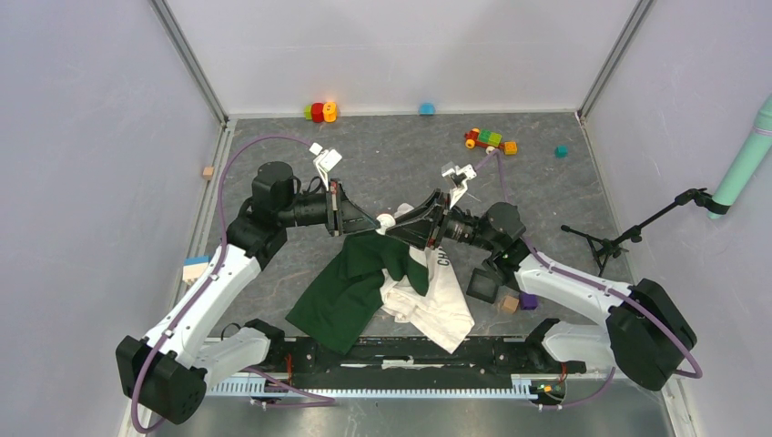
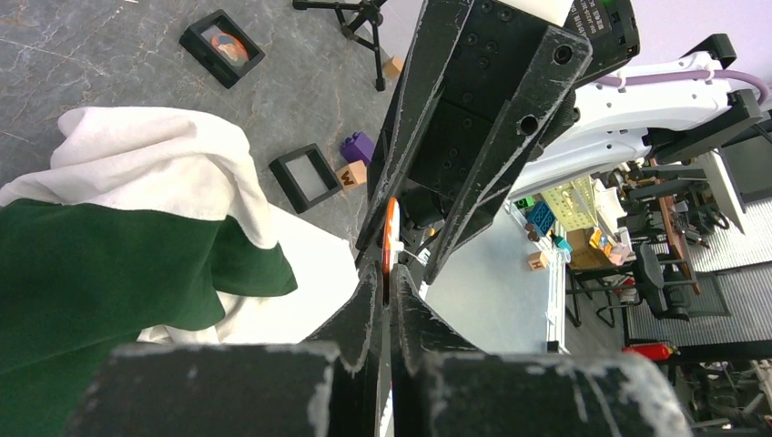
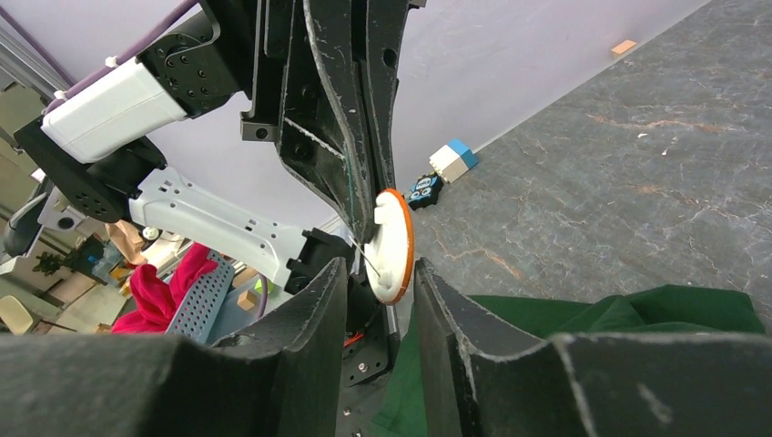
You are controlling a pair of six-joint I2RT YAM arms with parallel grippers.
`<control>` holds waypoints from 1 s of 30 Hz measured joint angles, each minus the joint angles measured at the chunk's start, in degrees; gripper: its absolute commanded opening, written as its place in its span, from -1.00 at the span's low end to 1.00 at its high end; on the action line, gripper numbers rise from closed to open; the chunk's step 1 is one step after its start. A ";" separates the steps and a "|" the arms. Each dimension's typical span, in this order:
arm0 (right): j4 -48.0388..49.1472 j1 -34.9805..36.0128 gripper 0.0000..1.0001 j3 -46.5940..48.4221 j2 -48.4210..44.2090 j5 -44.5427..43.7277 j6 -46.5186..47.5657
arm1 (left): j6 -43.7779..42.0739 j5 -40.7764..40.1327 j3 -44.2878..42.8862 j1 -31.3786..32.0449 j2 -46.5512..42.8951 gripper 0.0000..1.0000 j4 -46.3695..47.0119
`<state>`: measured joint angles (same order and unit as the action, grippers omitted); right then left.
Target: Remove the brooch from the garment
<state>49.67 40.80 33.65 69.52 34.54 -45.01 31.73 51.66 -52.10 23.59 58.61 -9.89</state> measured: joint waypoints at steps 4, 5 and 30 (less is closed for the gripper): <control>-0.02 0.04 -0.41 0.00 0.39 -0.02 -0.17 | 0.02 0.42 0.00 0.00 0.00 -0.95 0.28; -0.04 0.07 -0.45 0.00 0.48 -0.02 -0.20 | 0.02 0.66 0.00 0.00 -0.02 -0.95 0.28; -0.70 -0.02 -0.79 0.39 1.44 2.10 -3.85 | -5.18 -1.73 0.63 2.89 -1.38 -0.95 -1.05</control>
<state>48.97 40.77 34.04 70.96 36.64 -48.86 26.55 49.93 -51.46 26.48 57.23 -10.94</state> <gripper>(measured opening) 0.145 0.043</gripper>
